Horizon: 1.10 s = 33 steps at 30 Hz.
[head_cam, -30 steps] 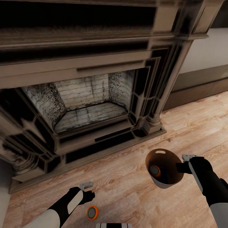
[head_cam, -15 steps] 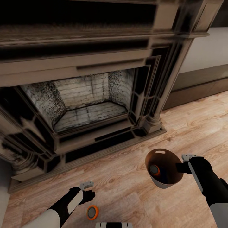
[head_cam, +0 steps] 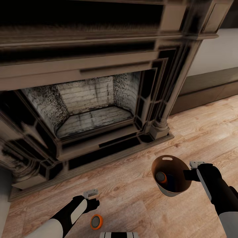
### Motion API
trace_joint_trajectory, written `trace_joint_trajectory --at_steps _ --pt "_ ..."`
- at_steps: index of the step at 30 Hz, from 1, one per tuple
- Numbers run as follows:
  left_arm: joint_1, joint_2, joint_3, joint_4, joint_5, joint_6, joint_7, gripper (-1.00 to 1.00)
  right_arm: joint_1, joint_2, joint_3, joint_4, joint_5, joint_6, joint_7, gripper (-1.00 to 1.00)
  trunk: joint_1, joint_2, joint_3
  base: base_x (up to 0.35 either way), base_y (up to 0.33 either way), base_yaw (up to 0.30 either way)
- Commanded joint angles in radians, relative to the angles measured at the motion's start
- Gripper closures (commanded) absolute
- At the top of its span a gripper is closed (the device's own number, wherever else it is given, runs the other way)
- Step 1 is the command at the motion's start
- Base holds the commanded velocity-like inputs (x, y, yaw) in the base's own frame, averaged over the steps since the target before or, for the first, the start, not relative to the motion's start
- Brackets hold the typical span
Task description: Put the three can of soda from the living room inside the tash can in the kitchen.
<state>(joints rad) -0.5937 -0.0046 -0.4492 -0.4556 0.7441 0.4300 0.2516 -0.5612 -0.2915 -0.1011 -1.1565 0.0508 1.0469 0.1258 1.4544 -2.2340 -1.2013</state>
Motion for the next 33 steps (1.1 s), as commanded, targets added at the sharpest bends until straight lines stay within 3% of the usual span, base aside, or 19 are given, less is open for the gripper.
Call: trace_joint_trajectory --at_steps 1,5,13,33 --pt "0.0 0.0 0.0 0.0 0.0 0.0 0.0 -1.0 0.0 0.0 0.0 0.0 -0.009 0.0 0.005 1.0 0.0 0.0 0.0 0.0 0.0 0.0" --pt "0.002 -0.001 0.0 0.006 0.0 0.0 0.0 -1.0 0.0 -0.001 0.0 0.0 -0.009 0.0 0.005 1.0 0.0 0.0 0.0 0.0 0.0 0.0" --pt "0.003 -0.004 0.002 0.107 0.007 0.0 -0.012 -1.0 0.0 0.001 0.0 0.0 -0.009 0.0 0.005 1.0 0.0 0.0 0.0 0.0 0.0 0.0" --pt "0.003 -0.037 0.001 0.12 0.002 -0.033 -0.037 -1.0 0.0 0.0 0.0 -0.001 -0.009 0.0 0.005 1.0 0.0 0.0 0.0 0.0 0.0 0.0"
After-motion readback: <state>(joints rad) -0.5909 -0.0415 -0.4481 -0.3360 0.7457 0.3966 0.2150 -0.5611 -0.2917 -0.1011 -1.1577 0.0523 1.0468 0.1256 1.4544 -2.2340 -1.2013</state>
